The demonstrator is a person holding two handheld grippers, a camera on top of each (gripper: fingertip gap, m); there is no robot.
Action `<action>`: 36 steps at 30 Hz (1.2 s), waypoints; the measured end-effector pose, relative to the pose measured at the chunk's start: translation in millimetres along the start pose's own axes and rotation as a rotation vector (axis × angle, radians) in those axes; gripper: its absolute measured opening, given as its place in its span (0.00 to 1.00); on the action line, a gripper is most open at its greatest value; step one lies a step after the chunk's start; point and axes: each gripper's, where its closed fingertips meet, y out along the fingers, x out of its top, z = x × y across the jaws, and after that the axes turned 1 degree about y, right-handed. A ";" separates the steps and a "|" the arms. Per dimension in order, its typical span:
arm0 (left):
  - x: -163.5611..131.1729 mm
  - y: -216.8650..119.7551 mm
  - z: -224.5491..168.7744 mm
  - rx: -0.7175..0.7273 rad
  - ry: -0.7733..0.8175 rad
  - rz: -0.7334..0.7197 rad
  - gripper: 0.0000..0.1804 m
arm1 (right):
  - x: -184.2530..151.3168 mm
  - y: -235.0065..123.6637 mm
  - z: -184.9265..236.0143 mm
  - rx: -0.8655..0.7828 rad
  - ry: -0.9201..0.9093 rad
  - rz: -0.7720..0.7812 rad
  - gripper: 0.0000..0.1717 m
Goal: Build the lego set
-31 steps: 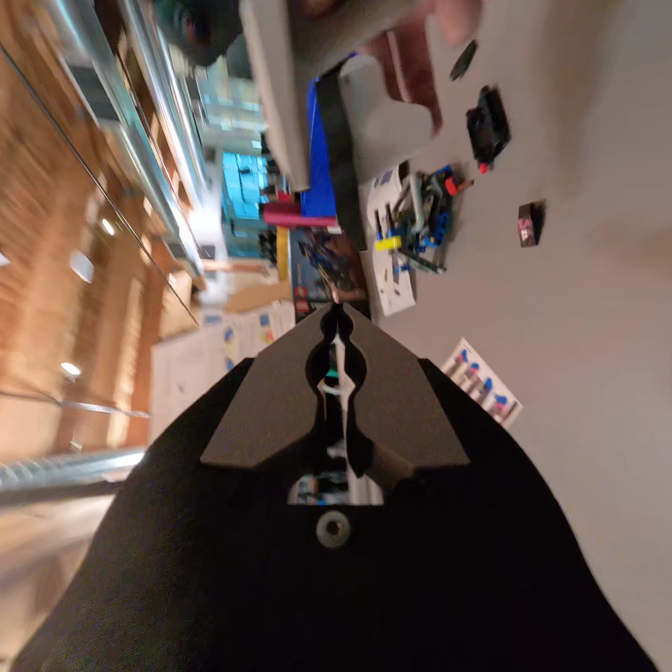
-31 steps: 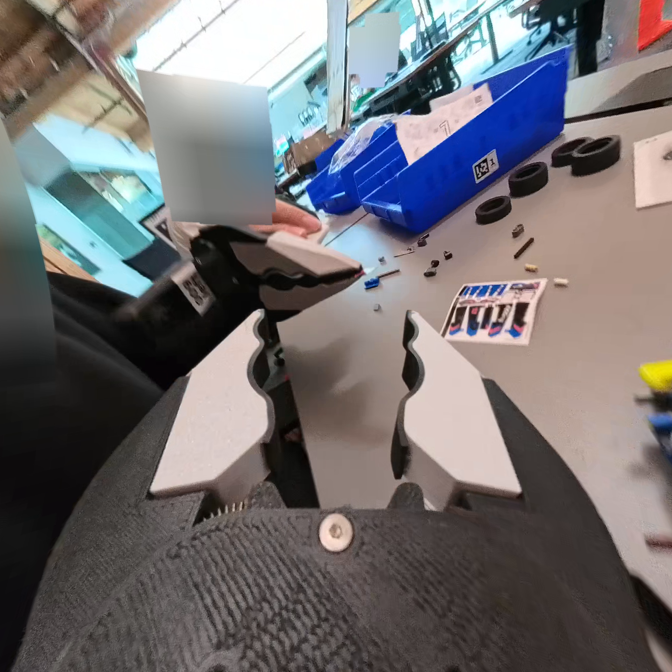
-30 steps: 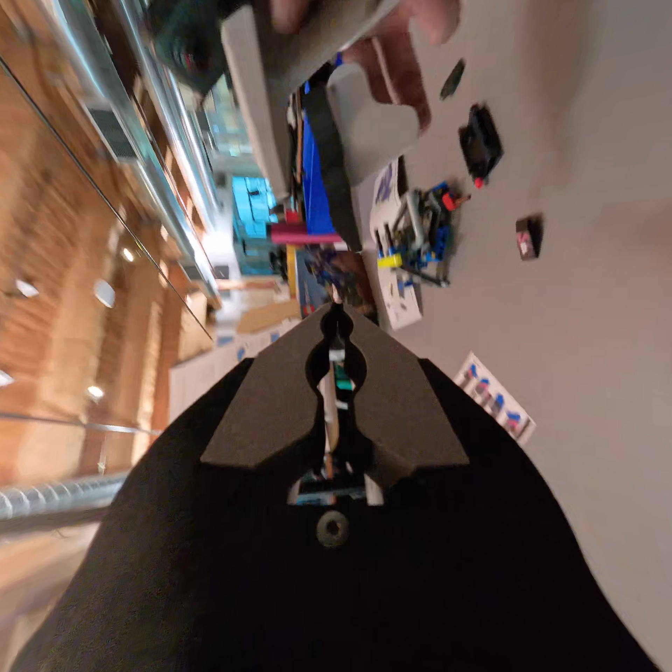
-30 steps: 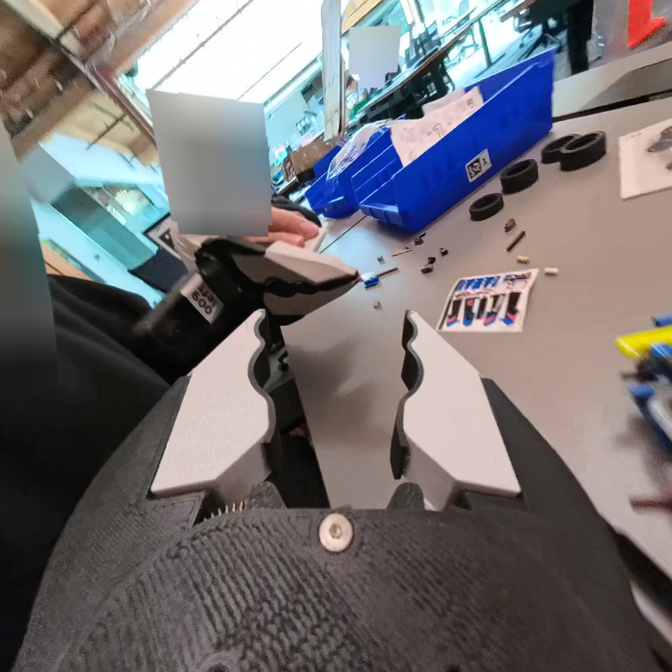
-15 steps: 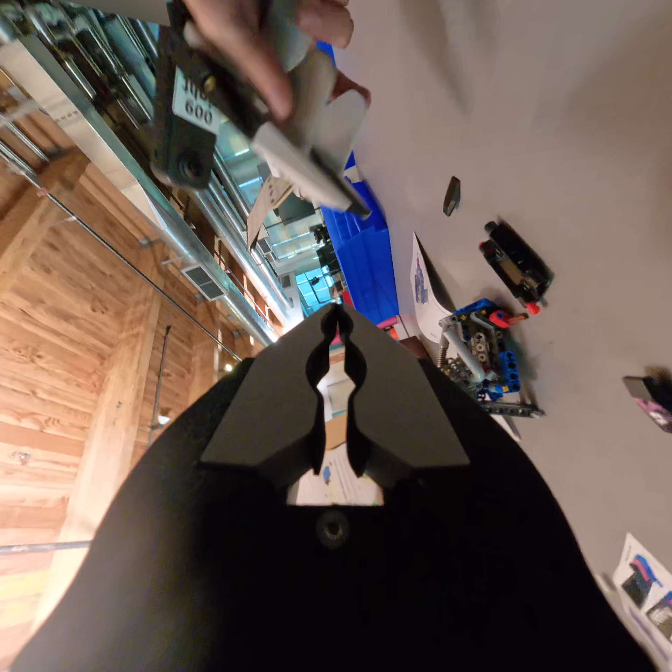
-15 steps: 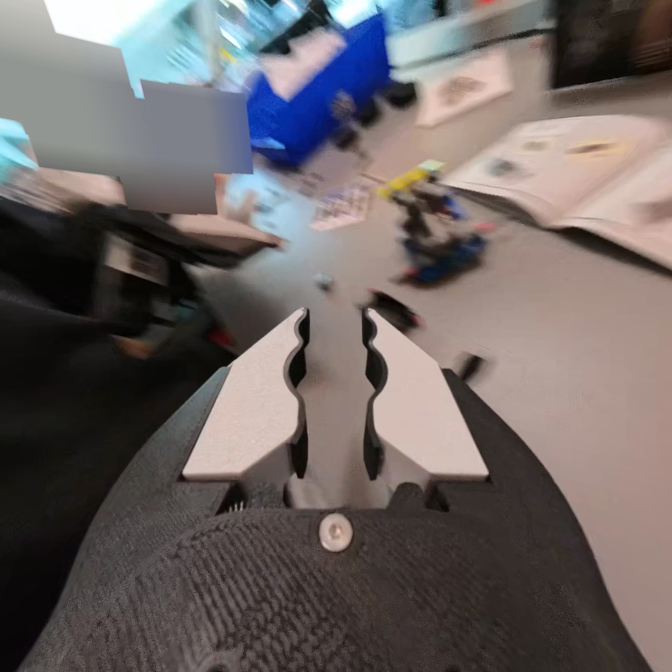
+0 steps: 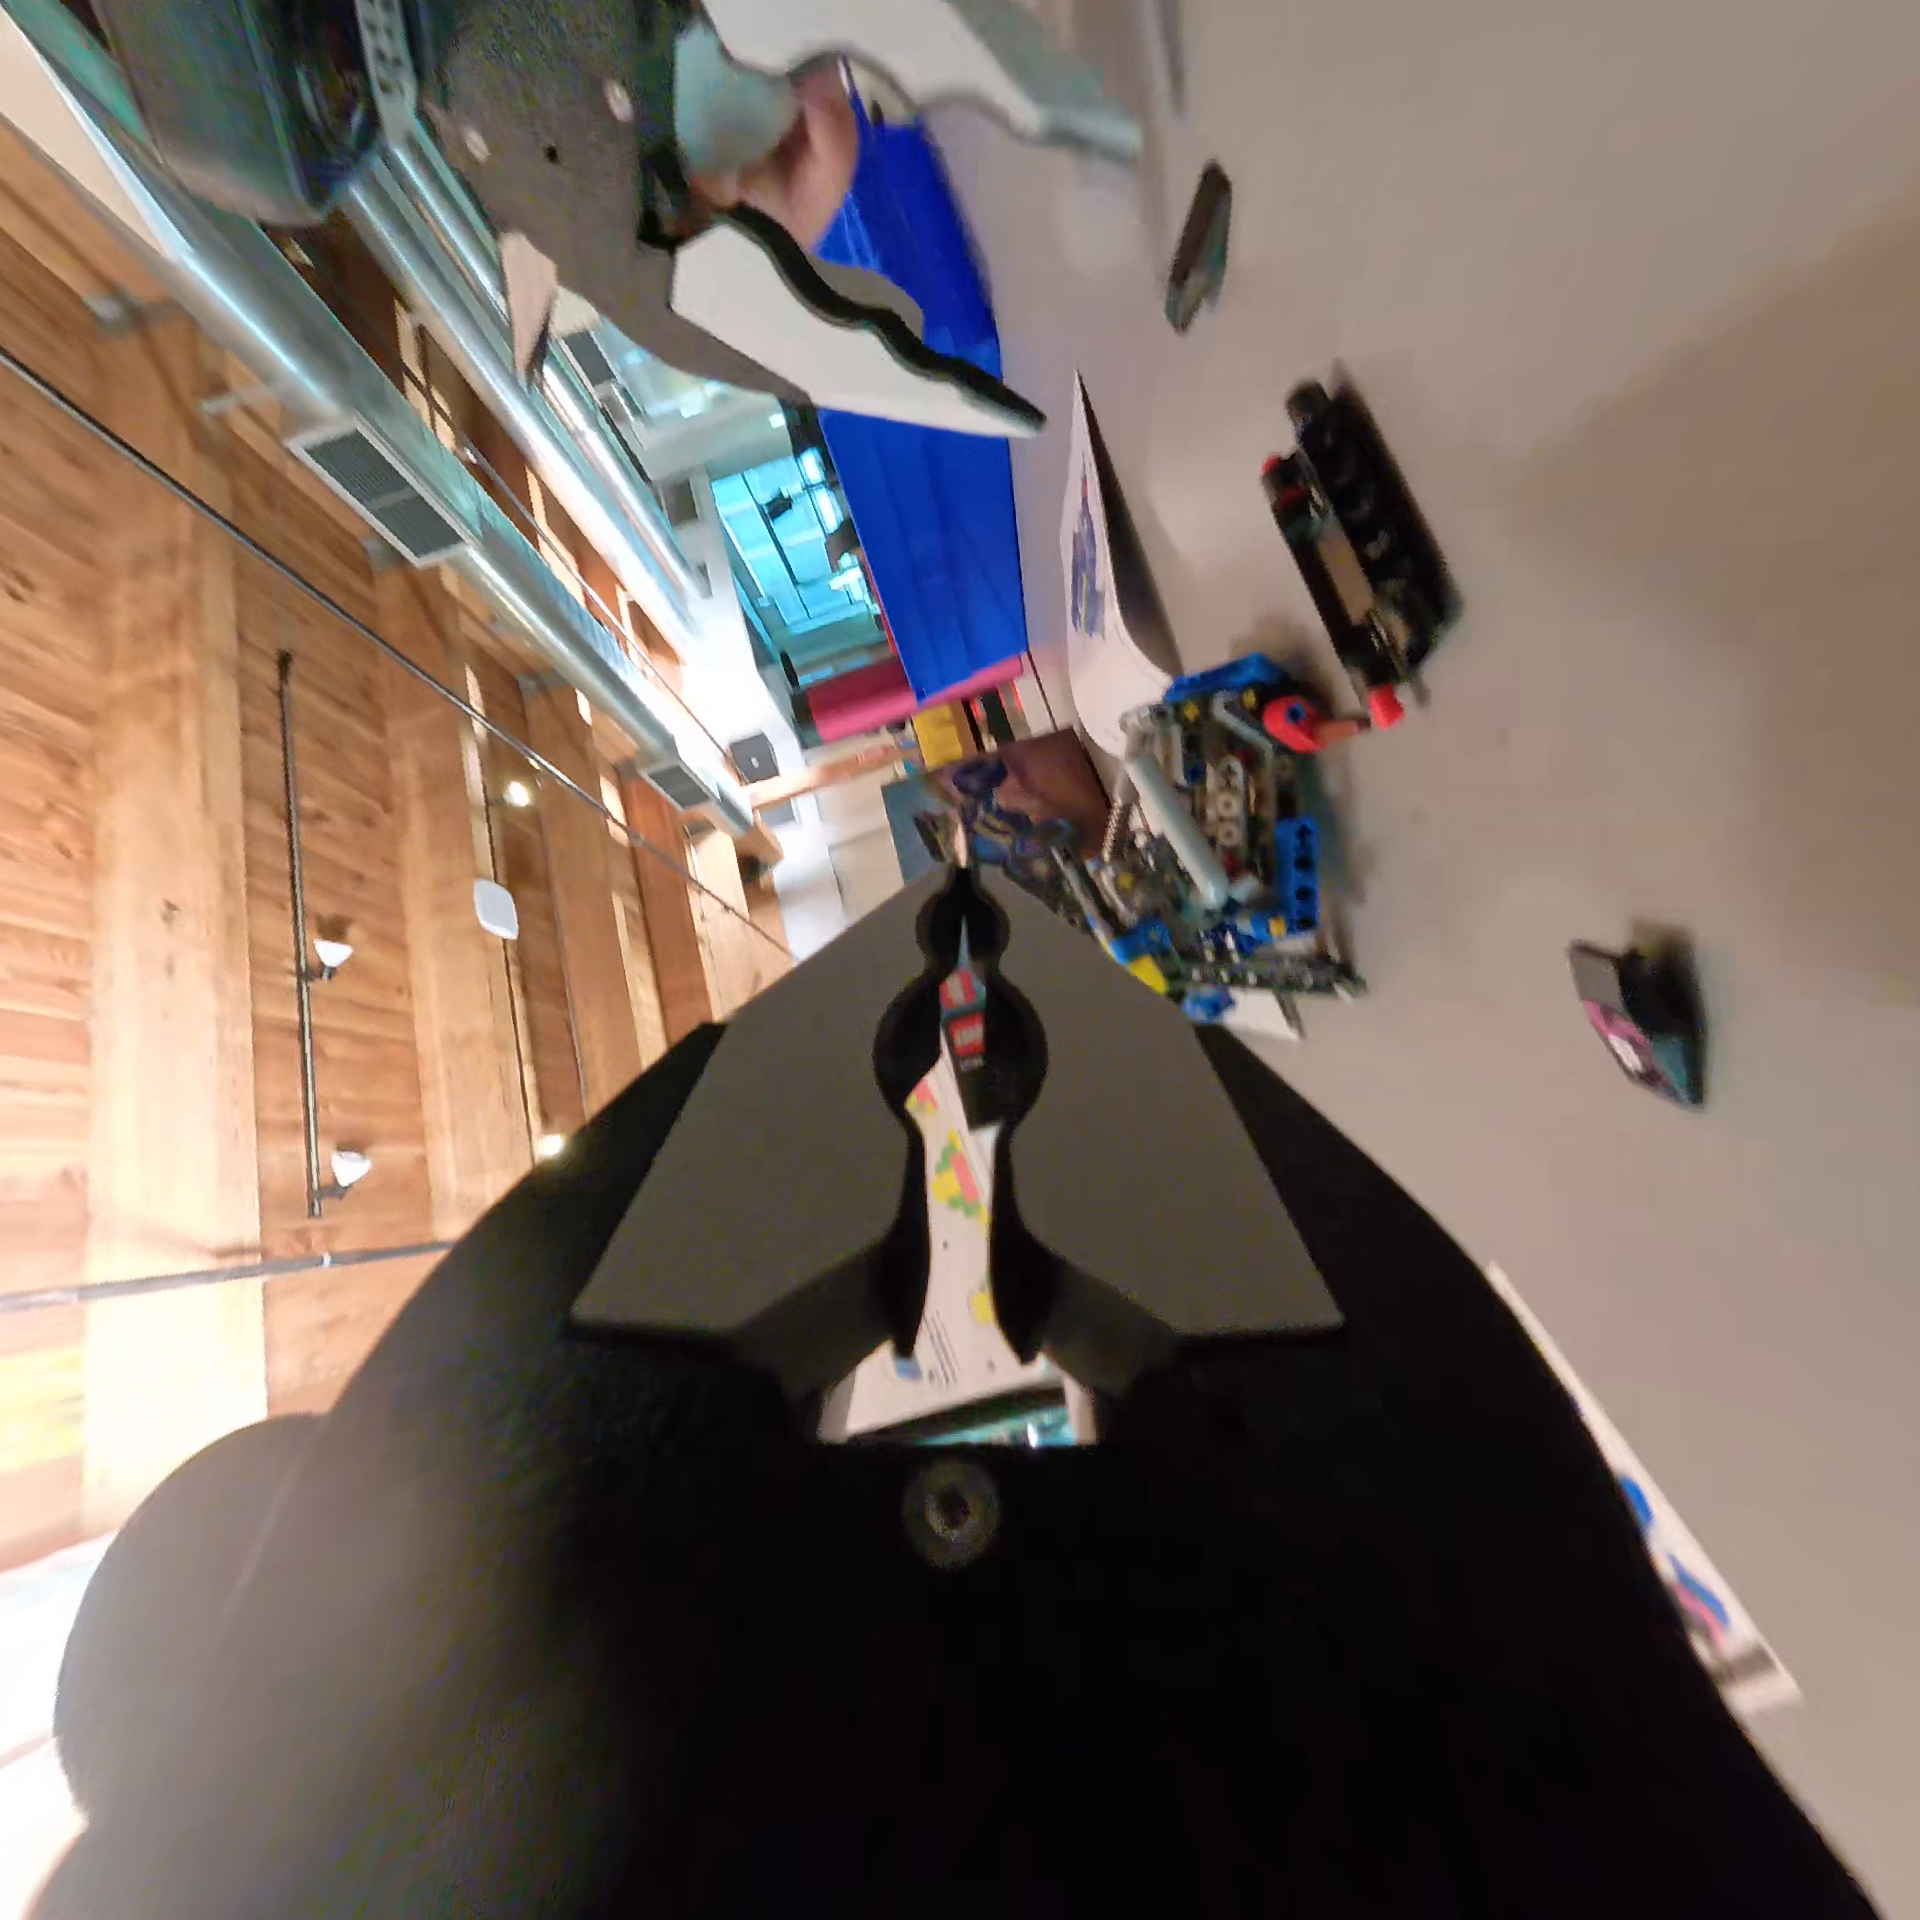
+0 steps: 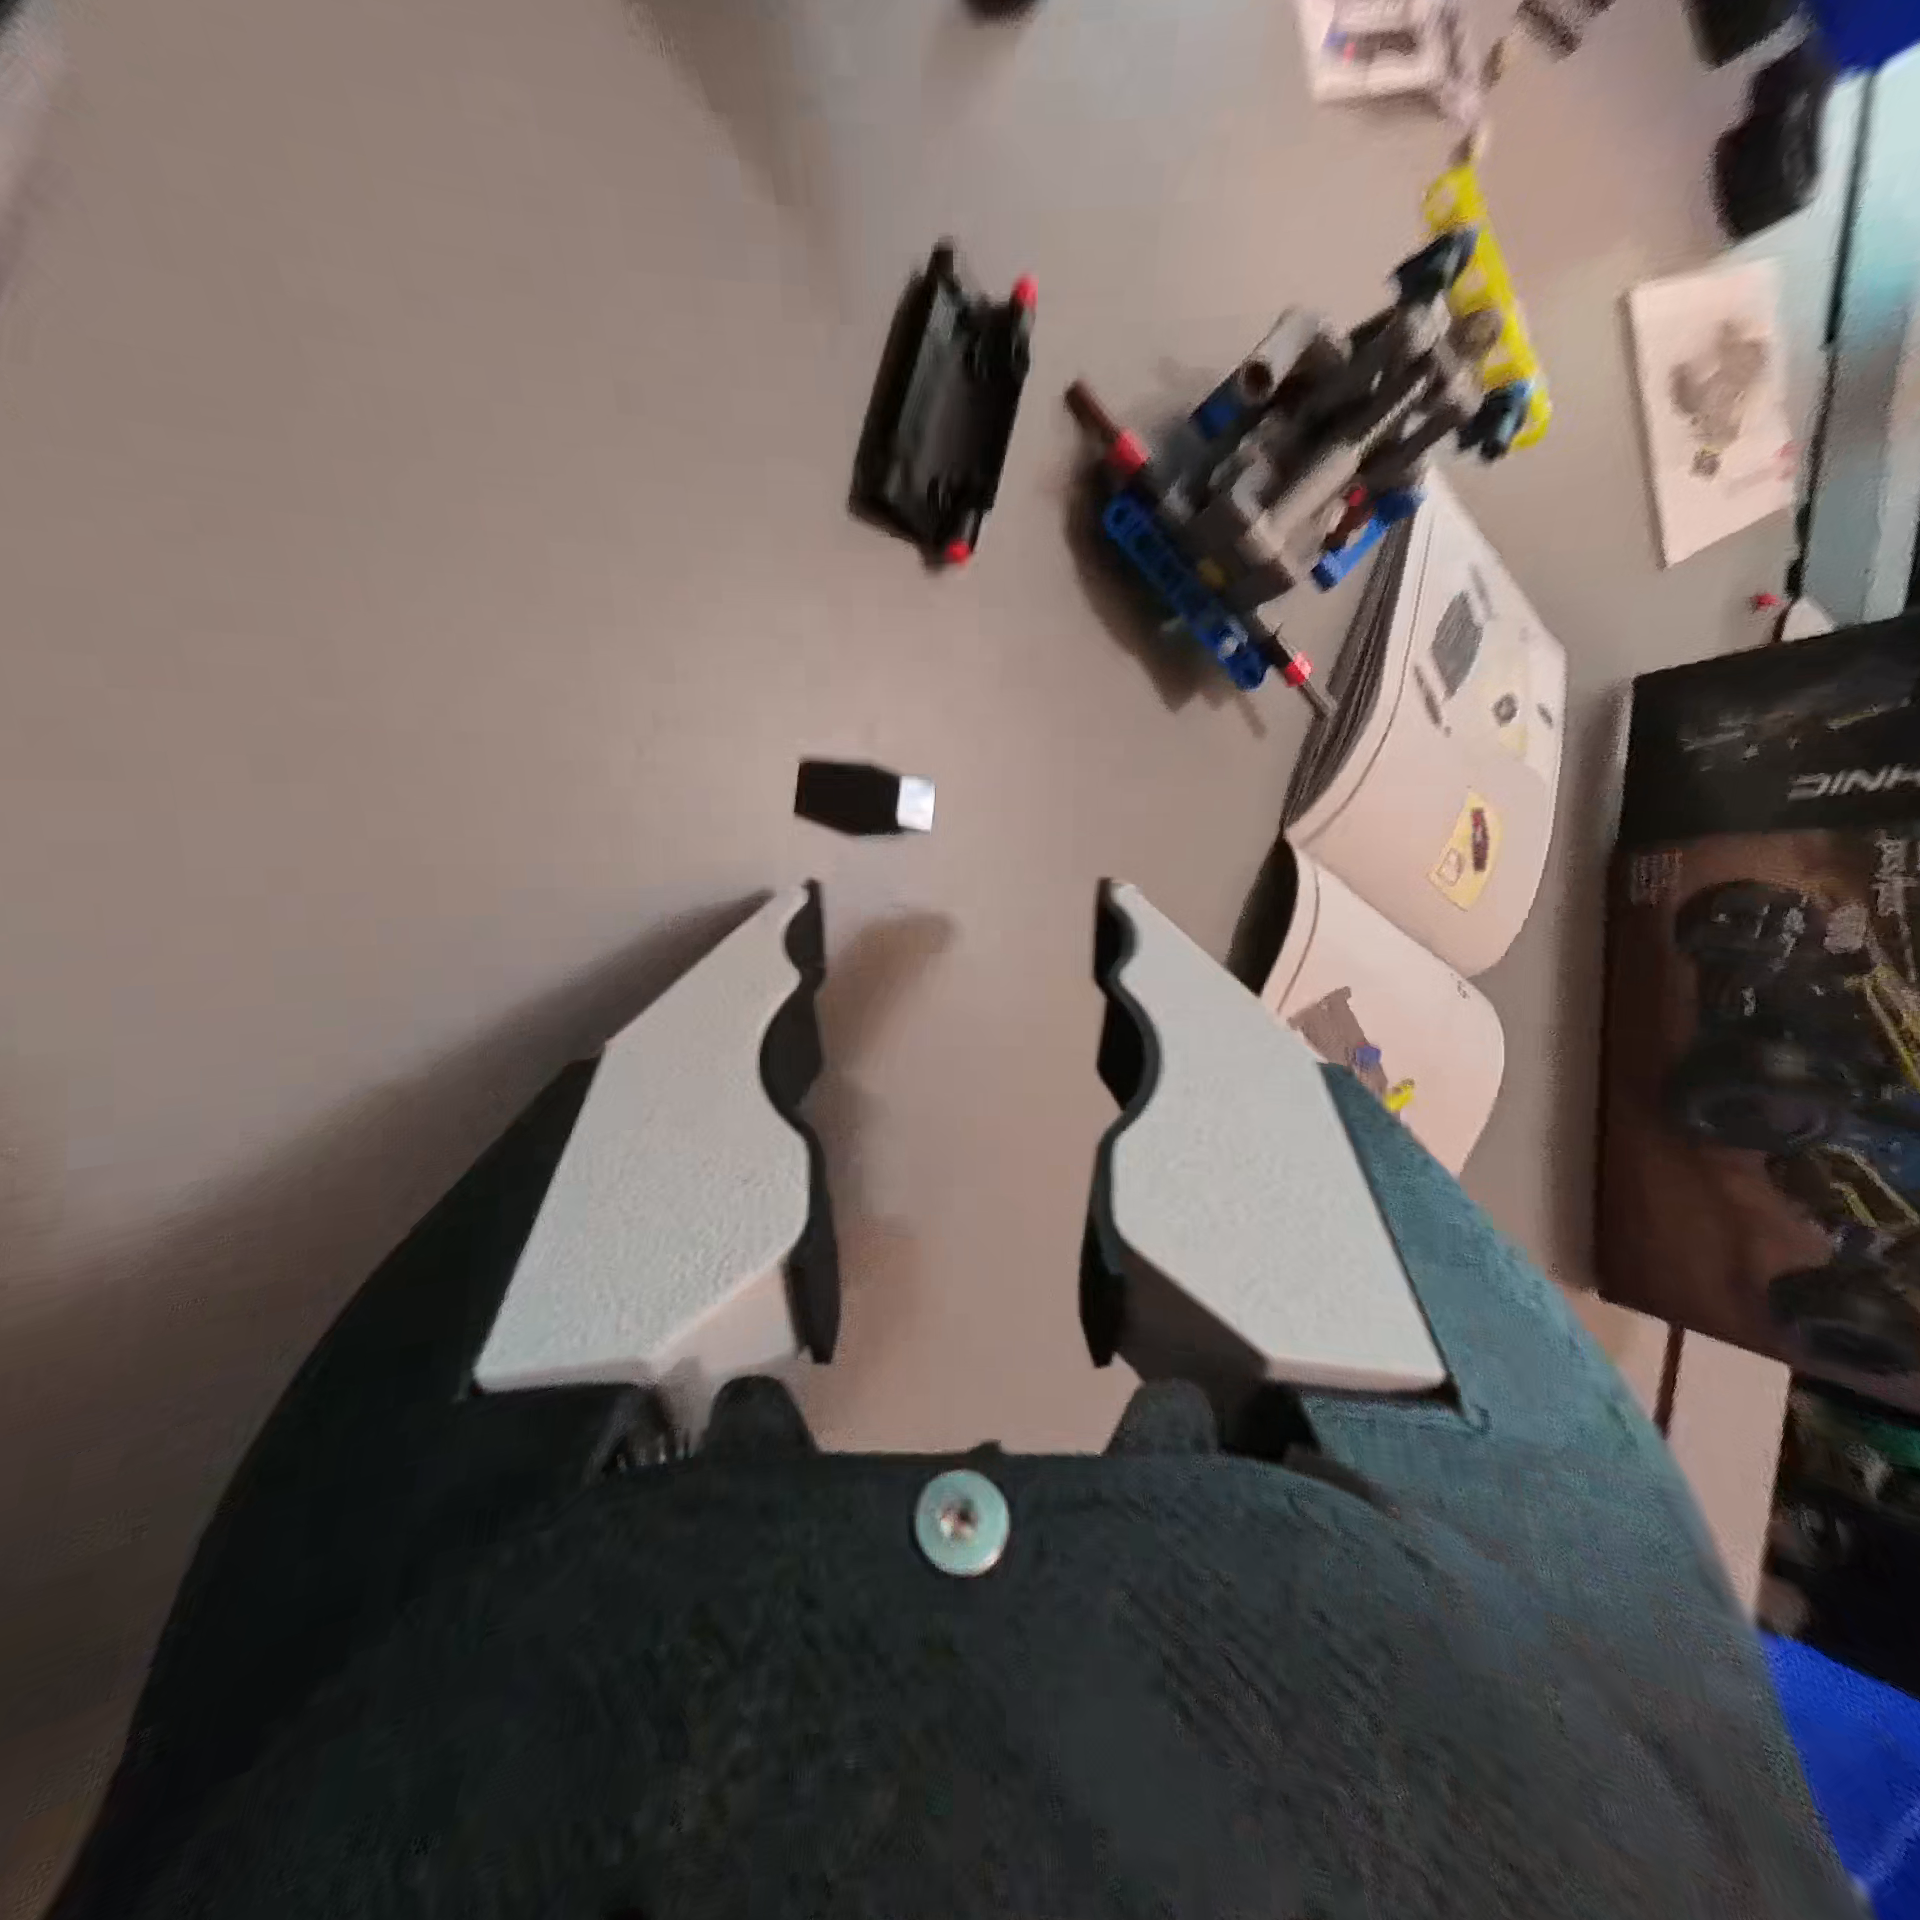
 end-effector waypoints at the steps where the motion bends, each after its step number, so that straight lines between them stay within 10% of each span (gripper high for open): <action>1: -6.5 -4.8 -1.6 -0.009 0.001 0.032 0.00 | -7.5 -0.2 -2.6 0.000 0.032 0.042 0.38; 12: -101.8 -55.3 -11.5 0.039 -0.260 0.434 0.00 | 3.4 10.3 9.1 -0.138 0.881 -0.097 0.31; 20: -105.0 -59.2 -18.1 0.058 -0.280 0.448 0.00 | 3.3 19.2 12.6 -0.156 0.871 -0.077 0.12; 36: -117.8 -58.7 -16.8 0.145 -0.374 0.393 0.00 | 5.4 24.9 6.4 -0.238 0.997 -0.034 0.13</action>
